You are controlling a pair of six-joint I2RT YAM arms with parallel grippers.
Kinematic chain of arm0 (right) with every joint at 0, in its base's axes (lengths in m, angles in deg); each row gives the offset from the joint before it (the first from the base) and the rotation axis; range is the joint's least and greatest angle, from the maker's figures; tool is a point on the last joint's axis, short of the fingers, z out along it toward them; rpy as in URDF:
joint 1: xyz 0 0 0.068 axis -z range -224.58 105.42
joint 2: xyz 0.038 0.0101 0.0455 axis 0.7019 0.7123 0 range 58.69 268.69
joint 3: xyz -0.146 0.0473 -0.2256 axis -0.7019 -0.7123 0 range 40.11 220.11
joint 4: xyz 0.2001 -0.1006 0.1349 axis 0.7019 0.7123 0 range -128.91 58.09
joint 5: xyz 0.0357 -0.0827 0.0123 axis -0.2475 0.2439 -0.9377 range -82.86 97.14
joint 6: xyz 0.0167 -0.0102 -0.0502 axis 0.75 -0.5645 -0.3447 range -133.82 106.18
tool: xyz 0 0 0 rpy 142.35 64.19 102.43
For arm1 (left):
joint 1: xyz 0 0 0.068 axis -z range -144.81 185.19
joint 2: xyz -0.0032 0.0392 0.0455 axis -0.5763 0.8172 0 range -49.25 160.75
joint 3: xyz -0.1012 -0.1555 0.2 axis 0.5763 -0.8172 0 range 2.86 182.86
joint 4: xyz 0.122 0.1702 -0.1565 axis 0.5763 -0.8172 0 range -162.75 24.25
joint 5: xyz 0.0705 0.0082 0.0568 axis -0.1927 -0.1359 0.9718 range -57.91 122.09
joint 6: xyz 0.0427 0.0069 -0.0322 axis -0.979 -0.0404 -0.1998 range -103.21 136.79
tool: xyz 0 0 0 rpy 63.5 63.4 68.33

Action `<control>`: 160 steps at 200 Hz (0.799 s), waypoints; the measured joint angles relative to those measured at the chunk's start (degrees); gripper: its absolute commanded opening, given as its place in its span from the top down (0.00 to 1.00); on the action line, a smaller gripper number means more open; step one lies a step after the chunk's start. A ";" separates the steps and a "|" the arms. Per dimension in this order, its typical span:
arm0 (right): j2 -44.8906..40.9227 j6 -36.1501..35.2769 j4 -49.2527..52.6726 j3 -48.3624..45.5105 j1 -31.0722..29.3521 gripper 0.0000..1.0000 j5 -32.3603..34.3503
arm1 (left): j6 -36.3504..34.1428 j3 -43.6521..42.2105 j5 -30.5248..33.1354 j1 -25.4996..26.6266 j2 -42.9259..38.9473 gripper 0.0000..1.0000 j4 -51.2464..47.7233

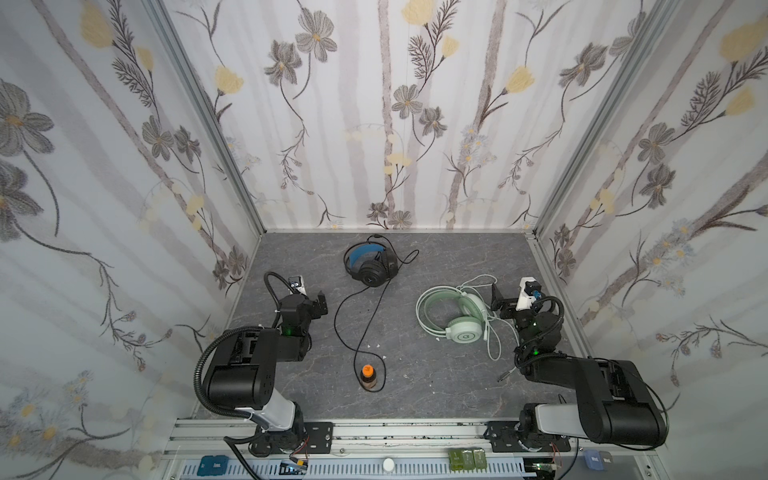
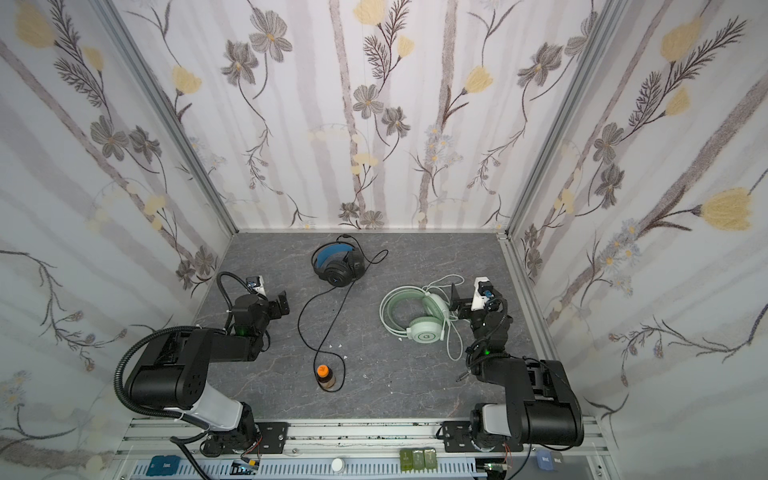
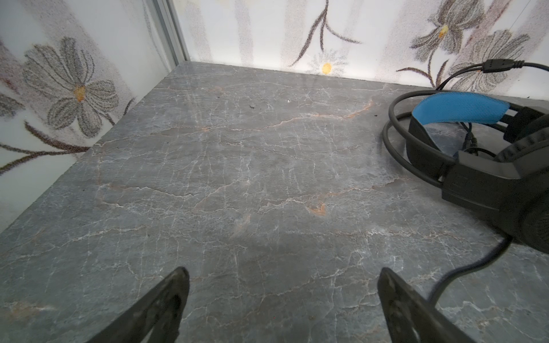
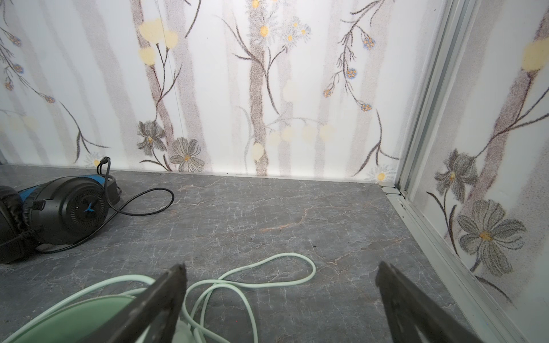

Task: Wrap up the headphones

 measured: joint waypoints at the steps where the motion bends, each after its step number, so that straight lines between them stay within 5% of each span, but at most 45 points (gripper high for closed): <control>1: 0.00 0.00 0.00 0.00 0.00 0.00 0.00 | 0.00 0.00 0.00 0.00 0.00 0.00 0.00; 63: -3.34 0.28 2.16 0.09 -0.02 0.00 2.89 | 0.00 0.57 -0.46 -0.11 -2.10 0.00 -2.73; 108: -20.76 -0.02 19.47 7.04 -4.98 0.00 9.20 | 3.76 12.68 -0.17 -0.07 -15.21 0.00 -25.27; 160: -26.47 6.75 50.95 26.69 -13.46 0.00 21.33 | 21.57 29.14 -3.13 2.19 -21.66 0.00 -59.49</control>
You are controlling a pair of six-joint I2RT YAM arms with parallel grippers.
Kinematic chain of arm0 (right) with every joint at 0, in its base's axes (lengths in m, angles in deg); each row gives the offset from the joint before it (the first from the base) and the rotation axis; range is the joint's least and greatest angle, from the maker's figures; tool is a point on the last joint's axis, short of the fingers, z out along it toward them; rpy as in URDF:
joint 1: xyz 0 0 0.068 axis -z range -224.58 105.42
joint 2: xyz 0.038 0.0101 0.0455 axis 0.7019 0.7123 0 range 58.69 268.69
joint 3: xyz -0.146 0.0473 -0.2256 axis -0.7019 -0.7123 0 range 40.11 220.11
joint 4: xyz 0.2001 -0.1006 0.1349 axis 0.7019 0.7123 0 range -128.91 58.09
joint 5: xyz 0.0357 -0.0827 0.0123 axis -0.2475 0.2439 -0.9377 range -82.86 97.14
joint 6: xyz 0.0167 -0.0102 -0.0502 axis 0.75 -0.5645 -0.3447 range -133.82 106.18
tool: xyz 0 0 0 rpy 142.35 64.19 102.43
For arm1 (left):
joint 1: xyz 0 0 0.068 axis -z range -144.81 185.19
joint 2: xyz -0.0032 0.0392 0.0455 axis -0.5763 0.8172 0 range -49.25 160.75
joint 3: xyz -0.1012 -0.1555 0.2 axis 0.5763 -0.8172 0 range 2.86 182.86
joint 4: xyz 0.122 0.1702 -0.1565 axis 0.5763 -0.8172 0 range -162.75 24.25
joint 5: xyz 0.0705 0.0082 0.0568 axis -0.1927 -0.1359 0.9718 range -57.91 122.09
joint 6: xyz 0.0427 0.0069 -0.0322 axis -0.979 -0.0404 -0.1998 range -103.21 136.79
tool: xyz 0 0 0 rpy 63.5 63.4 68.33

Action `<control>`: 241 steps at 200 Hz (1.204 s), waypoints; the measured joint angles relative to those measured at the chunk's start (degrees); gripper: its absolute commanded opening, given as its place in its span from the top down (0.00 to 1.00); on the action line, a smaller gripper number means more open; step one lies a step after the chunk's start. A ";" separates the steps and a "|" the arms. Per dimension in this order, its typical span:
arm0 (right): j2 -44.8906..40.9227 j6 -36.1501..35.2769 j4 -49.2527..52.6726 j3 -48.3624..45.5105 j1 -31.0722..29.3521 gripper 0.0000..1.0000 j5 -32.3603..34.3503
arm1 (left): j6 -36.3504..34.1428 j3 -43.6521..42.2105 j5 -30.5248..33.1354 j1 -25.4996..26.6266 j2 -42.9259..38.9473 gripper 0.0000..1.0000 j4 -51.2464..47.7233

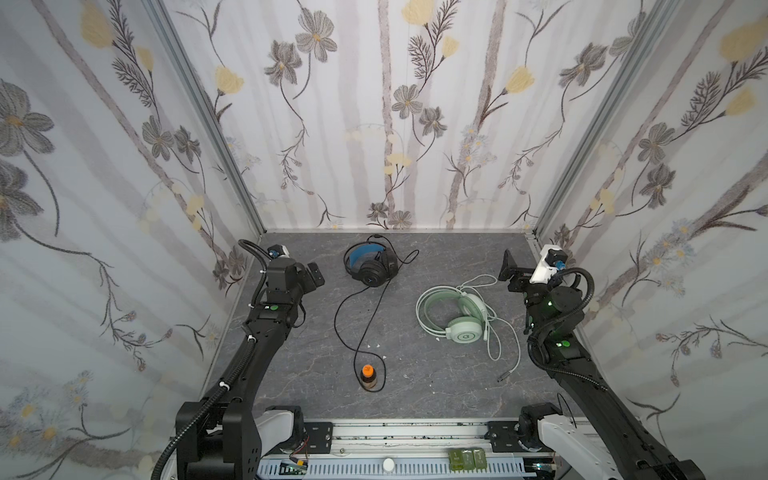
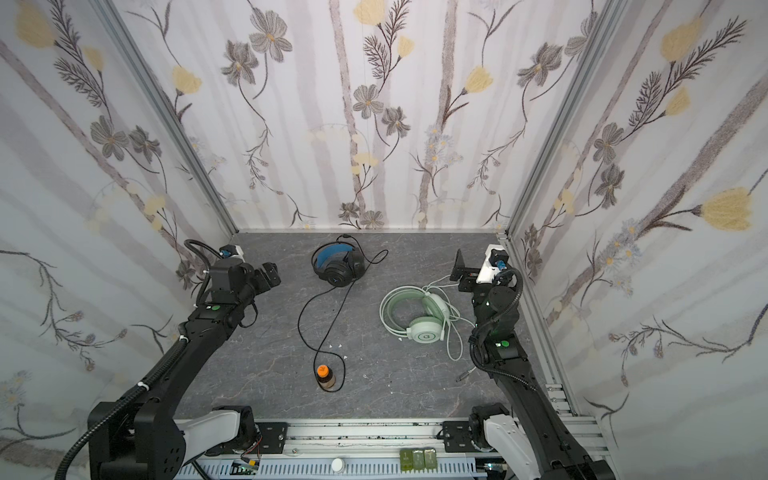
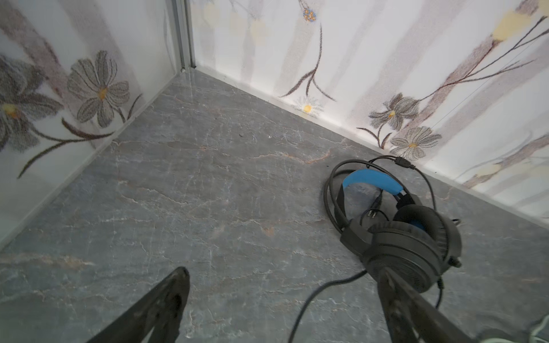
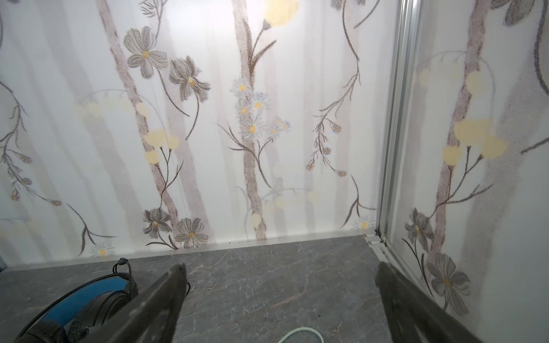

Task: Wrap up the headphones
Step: 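Reach the left gripper to the black-and-blue headset band while the right arm rises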

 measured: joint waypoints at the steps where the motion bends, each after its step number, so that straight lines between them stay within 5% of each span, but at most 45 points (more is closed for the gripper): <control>1: 0.20 0.24 0.76 0.48 -0.24 0.00 0.22 | 0.39 0.50 -0.26 0.02 0.13 0.00 -0.74; 52: 15.69 9.38 24.28 19.17 -10.21 0.00 3.91 | 7.87 23.19 -10.56 2.38 20.17 0.00 -19.98; 149: 31.91 7.08 34.69 35.63 -14.12 0.00 -2.29 | 5.84 99.62 -8.41 5.25 81.09 0.05 -52.35; 213: 34.80 2.27 37.20 37.81 -13.94 0.00 -3.74 | 6.73 95.27 -8.26 8.37 84.30 0.24 -54.18; 241: 34.71 0.68 37.44 37.92 -13.73 0.00 -4.20 | 7.91 94.95 -7.17 9.05 85.11 0.48 -52.63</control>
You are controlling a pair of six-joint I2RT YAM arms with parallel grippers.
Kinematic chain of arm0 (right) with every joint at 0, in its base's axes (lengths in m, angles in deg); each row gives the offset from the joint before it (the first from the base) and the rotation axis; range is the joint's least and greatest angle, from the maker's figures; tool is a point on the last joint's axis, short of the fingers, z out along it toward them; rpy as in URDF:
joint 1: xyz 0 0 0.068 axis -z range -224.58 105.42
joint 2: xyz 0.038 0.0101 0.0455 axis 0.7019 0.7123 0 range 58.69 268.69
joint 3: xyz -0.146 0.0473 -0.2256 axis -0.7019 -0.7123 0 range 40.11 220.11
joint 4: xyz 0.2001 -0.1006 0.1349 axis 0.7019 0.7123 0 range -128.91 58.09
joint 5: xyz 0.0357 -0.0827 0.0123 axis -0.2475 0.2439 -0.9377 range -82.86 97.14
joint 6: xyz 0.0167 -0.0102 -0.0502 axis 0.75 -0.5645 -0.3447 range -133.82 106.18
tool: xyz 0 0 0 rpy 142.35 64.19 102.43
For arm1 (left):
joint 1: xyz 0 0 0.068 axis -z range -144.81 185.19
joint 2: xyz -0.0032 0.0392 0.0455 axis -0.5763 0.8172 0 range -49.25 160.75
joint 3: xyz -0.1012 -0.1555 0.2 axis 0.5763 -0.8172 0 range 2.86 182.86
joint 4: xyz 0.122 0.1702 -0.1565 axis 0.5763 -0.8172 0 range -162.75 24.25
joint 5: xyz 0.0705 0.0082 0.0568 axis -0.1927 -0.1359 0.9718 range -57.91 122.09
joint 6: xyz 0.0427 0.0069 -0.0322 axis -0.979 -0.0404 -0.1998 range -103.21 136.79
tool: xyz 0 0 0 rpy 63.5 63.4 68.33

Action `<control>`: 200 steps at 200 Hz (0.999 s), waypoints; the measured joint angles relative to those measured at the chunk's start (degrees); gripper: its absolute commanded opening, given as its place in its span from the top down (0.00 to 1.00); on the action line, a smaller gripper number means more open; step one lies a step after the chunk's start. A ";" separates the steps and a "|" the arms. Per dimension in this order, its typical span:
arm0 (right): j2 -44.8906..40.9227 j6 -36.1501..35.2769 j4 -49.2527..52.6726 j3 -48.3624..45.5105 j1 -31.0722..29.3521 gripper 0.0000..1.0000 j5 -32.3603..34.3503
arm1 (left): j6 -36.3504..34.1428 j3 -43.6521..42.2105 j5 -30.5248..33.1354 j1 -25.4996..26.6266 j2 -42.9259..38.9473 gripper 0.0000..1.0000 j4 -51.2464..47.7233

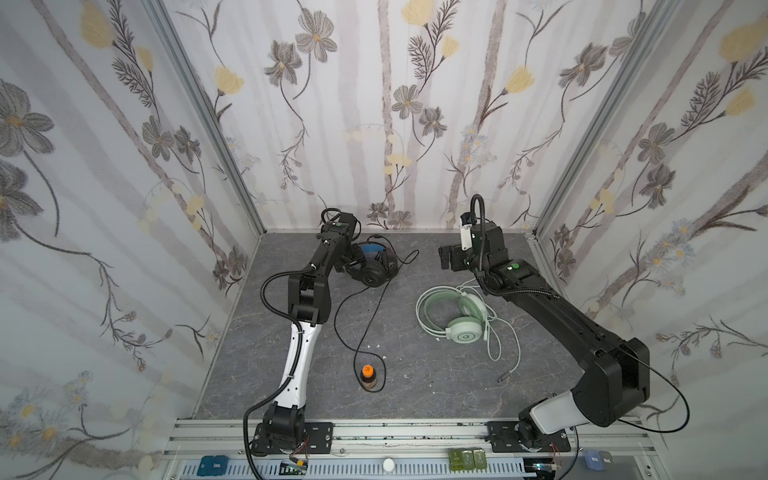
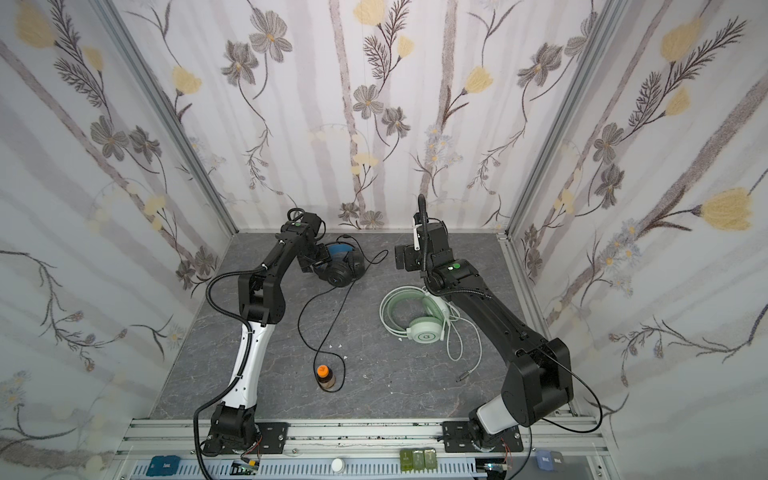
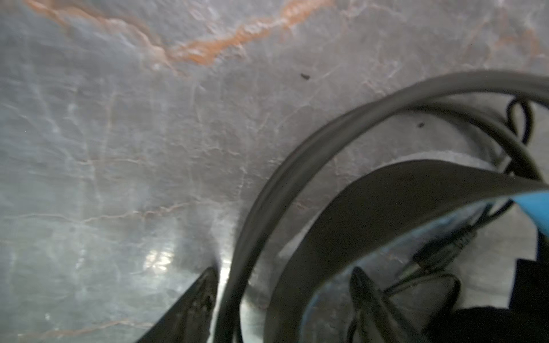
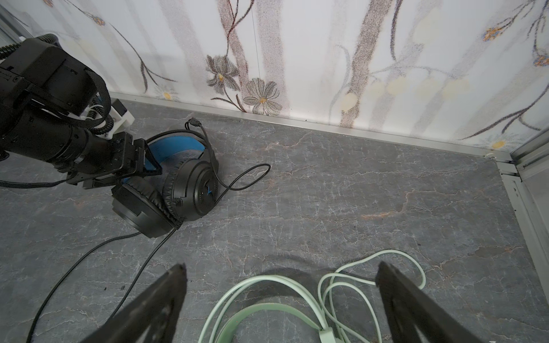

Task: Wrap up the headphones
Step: 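Reach the left gripper to the black-and-blue headset band while the right arm rises, then close the left gripper on the black headset band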

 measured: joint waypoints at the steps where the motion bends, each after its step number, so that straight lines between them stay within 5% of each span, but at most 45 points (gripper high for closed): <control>1: -0.02 -0.02 0.02 0.00 0.00 0.00 0.00 | 0.02 -0.02 0.04 0.00 0.00 0.48 0.02; 31: -1.49 -1.60 0.87 -0.02 0.13 0.00 0.00 | 1.77 -1.75 1.81 0.04 -0.63 0.73 1.81; 68: -2.75 -2.67 1.92 -0.07 0.20 0.00 0.22 | 4.22 -5.42 3.02 1.05 -3.61 0.85 2.69; 102: -2.80 -2.95 2.03 -0.11 0.13 0.00 0.17 | 7.58 -17.11 4.31 3.96 -12.02 1.00 6.23; 174: -5.07 -3.78 2.60 -0.22 0.13 0.01 -0.90 | 21.18 -50.14 7.72 13.73 -31.85 1.00 16.98; 200: -5.35 -3.72 2.45 -0.66 0.04 0.01 -1.44 | 25.92 -56.72 8.44 15.39 -34.38 0.87 19.63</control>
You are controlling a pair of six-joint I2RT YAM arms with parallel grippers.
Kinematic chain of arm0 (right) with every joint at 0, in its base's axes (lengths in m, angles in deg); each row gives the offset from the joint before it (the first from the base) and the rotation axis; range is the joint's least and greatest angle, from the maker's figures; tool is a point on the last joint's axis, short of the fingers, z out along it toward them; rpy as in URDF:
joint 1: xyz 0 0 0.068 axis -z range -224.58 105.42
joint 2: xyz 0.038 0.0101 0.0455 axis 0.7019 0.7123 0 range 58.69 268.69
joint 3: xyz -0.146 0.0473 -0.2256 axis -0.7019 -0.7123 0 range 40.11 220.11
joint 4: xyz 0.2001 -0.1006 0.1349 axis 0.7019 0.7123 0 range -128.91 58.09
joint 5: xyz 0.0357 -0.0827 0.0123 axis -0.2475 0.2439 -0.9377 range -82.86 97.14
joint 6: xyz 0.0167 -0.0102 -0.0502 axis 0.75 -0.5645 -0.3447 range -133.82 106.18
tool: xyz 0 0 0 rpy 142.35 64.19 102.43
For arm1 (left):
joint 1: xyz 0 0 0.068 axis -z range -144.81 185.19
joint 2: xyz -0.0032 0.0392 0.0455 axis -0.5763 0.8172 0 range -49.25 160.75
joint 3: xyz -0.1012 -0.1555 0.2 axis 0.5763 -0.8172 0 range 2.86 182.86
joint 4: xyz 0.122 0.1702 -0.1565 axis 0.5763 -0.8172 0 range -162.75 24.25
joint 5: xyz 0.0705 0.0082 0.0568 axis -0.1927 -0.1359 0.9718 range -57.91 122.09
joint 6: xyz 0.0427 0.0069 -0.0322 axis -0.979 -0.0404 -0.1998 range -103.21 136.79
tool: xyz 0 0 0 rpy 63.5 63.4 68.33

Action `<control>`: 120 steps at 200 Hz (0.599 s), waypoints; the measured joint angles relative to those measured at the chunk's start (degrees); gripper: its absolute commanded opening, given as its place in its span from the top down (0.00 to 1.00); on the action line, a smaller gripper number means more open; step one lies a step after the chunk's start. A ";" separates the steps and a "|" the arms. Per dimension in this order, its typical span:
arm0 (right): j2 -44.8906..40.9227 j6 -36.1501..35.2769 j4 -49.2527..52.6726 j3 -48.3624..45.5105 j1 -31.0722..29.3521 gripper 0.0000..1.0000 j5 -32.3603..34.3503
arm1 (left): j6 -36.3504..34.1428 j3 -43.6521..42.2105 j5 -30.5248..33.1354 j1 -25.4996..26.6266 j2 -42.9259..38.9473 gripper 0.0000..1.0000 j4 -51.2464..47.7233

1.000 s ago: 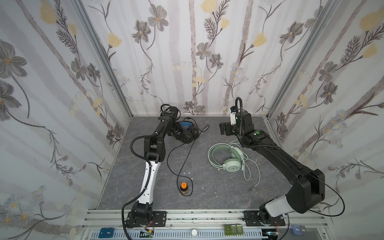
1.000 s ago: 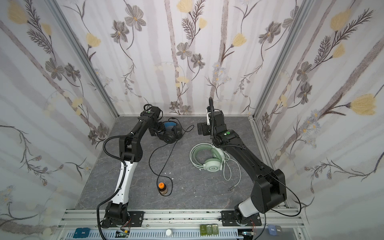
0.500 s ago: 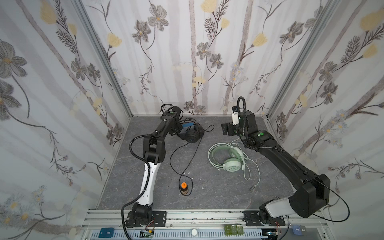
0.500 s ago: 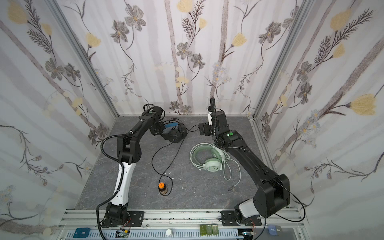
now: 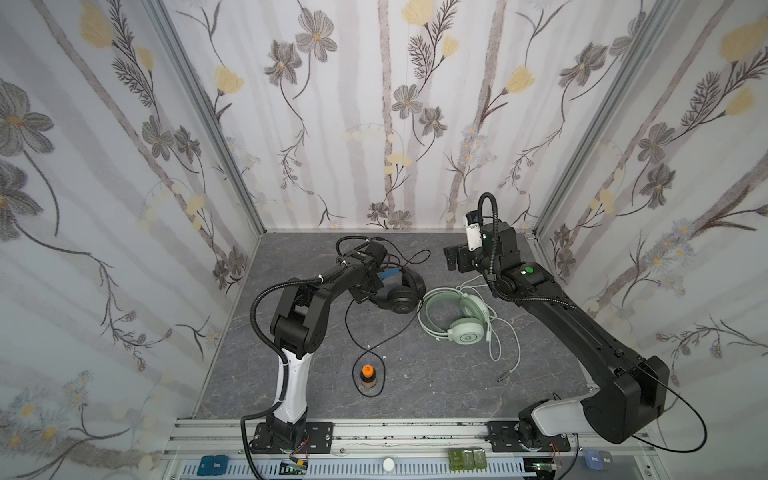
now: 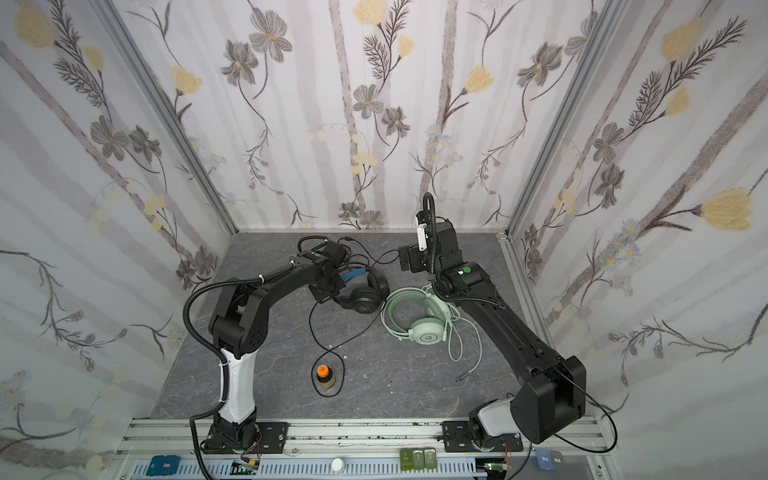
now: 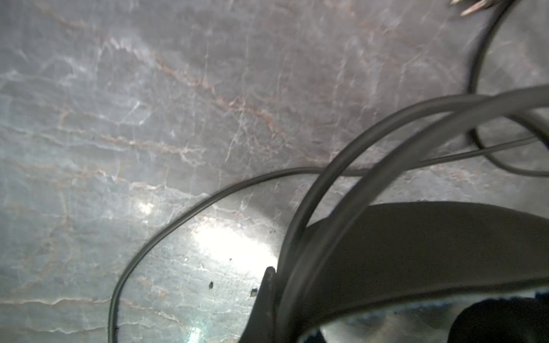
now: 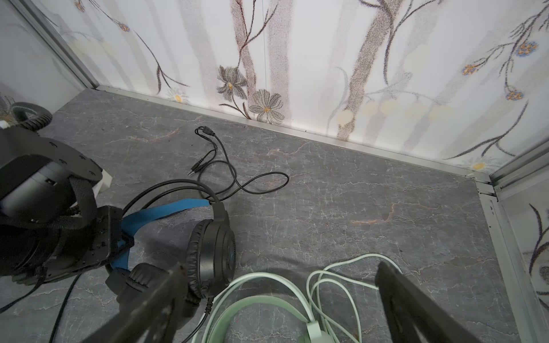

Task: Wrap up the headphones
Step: 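Close the left gripper on the black headset band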

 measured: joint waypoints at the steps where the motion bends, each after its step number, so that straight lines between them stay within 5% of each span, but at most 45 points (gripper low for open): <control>1: 0.00 0.00 0.00 0.00 -0.02 0.01 -0.02 | 0.11 -0.11 0.00 0.02 -0.02 0.86 0.04; 70: -4.33 -0.02 -0.02 -2.23 -0.07 0.01 -1.31 | 3.78 -9.94 -0.66 1.31 -3.91 0.42 6.64; 120: -6.71 -0.72 0.02 -4.39 -0.07 0.01 -1.29 | 1.70 -10.80 -2.12 -0.33 -5.16 0.32 7.87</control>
